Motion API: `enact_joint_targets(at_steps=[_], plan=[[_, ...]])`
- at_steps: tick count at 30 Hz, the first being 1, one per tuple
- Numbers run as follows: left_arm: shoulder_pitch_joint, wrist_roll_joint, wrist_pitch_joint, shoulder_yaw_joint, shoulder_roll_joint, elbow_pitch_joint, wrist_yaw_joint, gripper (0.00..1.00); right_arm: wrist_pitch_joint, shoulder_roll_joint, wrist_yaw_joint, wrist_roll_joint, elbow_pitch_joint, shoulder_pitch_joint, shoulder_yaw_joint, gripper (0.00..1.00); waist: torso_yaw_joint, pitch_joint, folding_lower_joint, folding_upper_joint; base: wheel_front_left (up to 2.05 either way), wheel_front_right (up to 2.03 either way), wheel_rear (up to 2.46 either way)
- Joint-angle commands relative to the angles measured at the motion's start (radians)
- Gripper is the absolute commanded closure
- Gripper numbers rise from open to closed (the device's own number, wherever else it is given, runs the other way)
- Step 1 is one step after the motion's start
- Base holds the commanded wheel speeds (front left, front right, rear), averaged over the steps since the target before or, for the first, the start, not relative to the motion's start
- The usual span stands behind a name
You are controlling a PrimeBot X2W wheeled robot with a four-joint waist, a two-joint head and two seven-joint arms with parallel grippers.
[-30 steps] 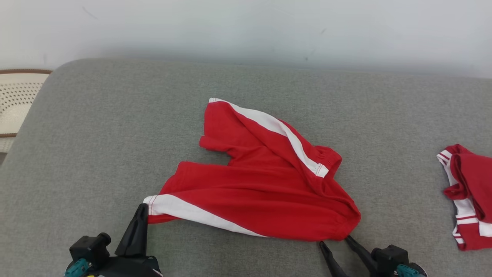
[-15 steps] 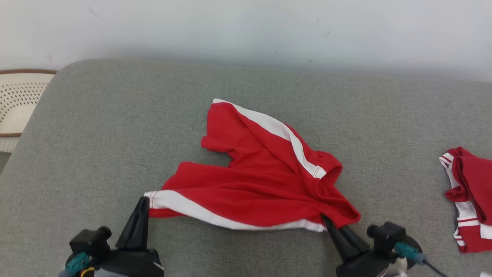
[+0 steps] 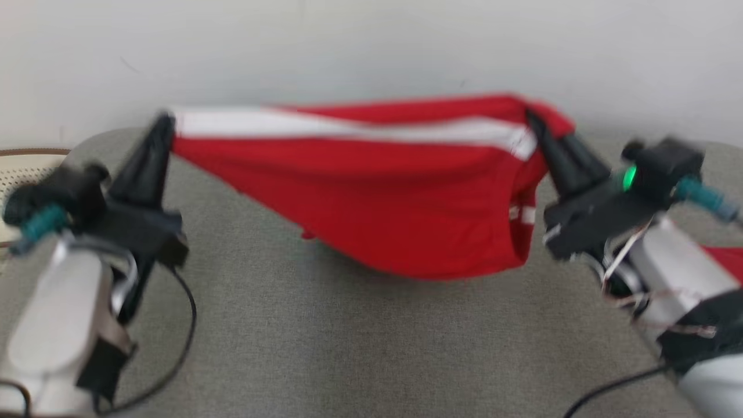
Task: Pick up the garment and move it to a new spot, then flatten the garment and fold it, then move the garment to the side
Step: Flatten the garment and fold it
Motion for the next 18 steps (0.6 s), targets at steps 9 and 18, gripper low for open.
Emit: enact_joint_targets(at_steps=[9, 18], plan=[[-0.323, -0.031, 0.011, -0.116, 0.047, 0.146, 0.001, 1.00, 0.004, -0.054, -0.001, 0.065, 0.133, -0.295, 0.072, 1.00, 0.004, 0.135, 0.0000, 0.0000, 0.00, 0.00, 0.00], [-0.679, 0.046, -0.002, -0.111, 0.019, 0.213, 0.064, 1.00, 0.006, -0.018, -0.001, -0.034, 0.347, -0.739, 0.145, 1.00, 0.009, 0.400, 0.0000, 0.0000, 0.00, 0.00, 0.00]])
